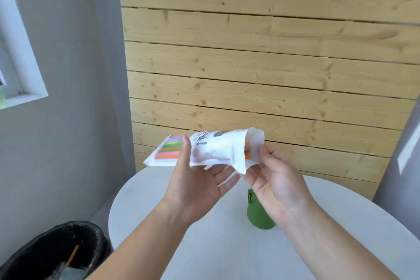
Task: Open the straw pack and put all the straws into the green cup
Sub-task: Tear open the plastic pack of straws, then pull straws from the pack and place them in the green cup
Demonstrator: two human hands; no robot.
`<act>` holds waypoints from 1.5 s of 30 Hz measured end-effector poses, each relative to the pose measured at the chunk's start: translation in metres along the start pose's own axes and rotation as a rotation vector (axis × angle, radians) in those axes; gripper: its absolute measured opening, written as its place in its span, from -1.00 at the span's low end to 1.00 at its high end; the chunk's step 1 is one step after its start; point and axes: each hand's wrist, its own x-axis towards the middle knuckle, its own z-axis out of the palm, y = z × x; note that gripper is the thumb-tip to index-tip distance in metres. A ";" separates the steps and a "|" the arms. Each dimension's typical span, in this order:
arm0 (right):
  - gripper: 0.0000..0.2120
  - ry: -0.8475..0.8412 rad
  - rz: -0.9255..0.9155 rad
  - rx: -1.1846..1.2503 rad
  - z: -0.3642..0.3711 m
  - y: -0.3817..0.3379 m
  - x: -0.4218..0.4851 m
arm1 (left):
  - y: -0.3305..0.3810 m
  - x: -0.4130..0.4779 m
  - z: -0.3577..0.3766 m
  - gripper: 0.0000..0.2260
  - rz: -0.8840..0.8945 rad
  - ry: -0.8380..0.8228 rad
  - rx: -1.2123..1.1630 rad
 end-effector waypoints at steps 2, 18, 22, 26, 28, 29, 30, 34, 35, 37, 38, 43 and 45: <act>-0.88 -0.009 0.063 0.040 0.001 0.009 -0.008 | 0.000 0.003 0.003 -0.18 0.108 -0.007 -0.144; -0.54 0.184 0.240 0.085 -0.015 0.028 0.000 | 0.020 0.028 0.012 -0.65 0.404 0.135 0.121; -0.48 0.215 0.256 0.093 -0.022 0.031 0.012 | 0.012 0.035 0.020 -0.60 0.546 0.130 0.287; -0.44 0.201 0.319 0.099 -0.031 0.040 0.027 | 0.004 0.037 0.030 -0.72 0.635 0.061 0.459; -0.42 0.202 0.342 0.111 -0.034 0.043 0.032 | 0.001 0.036 0.035 -0.66 0.683 0.038 0.538; -0.40 0.198 0.345 0.121 -0.035 0.043 0.033 | -0.001 0.036 0.037 -0.65 0.702 0.028 0.563; -0.38 0.186 0.344 0.131 -0.034 0.043 0.033 | -0.003 0.037 0.038 -0.64 0.716 0.019 0.578; -0.40 0.183 0.317 0.146 -0.028 0.040 0.027 | -0.004 0.038 0.039 -0.61 0.741 -0.015 0.605; -0.41 0.192 0.313 0.139 -0.028 0.041 0.028 | -0.005 0.039 0.039 -0.56 0.741 -0.020 0.609; -0.41 0.213 0.320 0.155 -0.032 0.045 0.032 | -0.006 0.039 0.040 -0.50 0.736 -0.021 0.624; -0.40 0.226 0.332 0.165 -0.034 0.047 0.035 | -0.006 0.039 0.039 -0.51 0.733 -0.017 0.626; -0.46 0.329 0.346 0.144 -0.041 0.052 0.037 | -0.008 0.040 0.032 -0.63 0.728 0.017 0.635; -0.52 0.385 0.327 0.120 -0.038 0.050 0.033 | -0.009 0.040 0.030 -0.62 0.717 0.032 0.621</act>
